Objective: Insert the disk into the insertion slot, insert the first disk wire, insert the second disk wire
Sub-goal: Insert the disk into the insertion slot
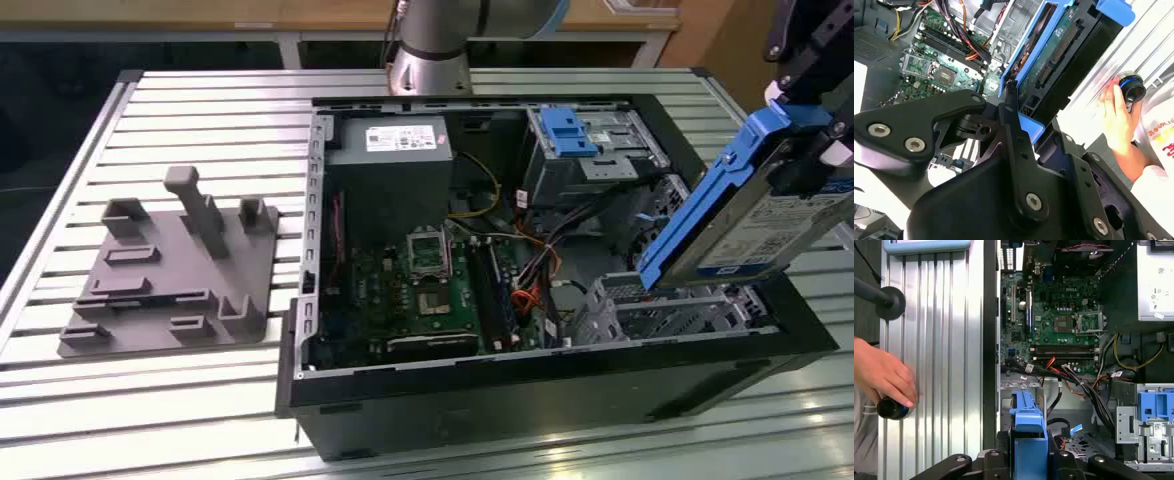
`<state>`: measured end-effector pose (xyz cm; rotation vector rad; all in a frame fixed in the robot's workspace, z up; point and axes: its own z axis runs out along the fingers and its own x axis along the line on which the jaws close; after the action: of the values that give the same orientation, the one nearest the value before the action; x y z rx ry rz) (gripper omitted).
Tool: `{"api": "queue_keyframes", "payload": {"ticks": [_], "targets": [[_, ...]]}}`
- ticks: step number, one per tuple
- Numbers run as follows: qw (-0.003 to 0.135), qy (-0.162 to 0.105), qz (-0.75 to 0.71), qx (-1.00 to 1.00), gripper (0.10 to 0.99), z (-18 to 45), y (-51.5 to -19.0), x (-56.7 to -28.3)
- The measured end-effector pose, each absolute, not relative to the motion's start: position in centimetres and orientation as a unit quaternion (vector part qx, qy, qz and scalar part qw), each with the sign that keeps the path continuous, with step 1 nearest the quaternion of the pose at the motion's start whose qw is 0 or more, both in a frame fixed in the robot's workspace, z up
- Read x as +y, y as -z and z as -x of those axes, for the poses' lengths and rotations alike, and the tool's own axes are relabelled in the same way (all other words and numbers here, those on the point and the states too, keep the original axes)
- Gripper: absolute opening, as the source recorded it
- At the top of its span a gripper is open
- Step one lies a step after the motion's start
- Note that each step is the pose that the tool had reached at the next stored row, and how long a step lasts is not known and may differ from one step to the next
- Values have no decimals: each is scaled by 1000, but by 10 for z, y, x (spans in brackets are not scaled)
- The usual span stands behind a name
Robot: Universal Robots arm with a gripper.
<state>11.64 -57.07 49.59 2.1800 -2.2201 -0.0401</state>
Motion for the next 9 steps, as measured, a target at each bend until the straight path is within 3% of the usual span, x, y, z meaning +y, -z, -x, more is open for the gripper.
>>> {"api": "queue_keyframes", "payload": {"ticks": [9], "targets": [[15, 13, -701, -713, 365, -116, -496, -571]]}}
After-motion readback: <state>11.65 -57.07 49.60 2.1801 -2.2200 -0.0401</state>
